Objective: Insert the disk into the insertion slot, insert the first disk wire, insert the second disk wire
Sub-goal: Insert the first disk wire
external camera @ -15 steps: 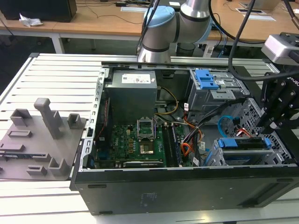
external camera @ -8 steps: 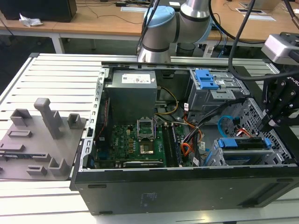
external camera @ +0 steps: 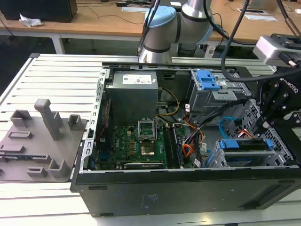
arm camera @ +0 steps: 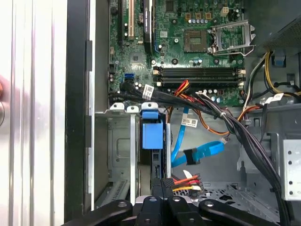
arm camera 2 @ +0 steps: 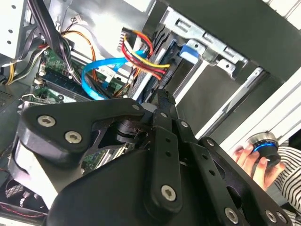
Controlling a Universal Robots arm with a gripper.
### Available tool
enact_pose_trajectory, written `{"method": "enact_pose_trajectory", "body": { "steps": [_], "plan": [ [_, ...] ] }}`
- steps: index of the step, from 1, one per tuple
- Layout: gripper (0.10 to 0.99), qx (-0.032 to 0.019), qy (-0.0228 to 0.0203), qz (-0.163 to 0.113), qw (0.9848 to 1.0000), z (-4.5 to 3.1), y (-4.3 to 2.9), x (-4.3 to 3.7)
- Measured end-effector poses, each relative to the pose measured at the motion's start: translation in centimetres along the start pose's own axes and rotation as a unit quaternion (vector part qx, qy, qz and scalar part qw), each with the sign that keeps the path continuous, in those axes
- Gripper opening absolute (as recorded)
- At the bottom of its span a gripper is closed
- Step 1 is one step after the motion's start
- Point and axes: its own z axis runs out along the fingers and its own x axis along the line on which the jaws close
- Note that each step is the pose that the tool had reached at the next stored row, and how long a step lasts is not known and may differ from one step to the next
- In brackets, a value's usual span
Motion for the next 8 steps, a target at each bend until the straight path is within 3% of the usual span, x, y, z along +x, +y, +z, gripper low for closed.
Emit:
{"method": "enact_pose_trajectory", "body": {
  "steps": [5,8],
  "plan": [
    [0.106,0.0000,0.0000,0.000,1.0000,0.05,0.78,0.01],
    [0.106,0.0000,0.0000,0.000,1.0000,0.06,0.86,0.01]
  ]
}}
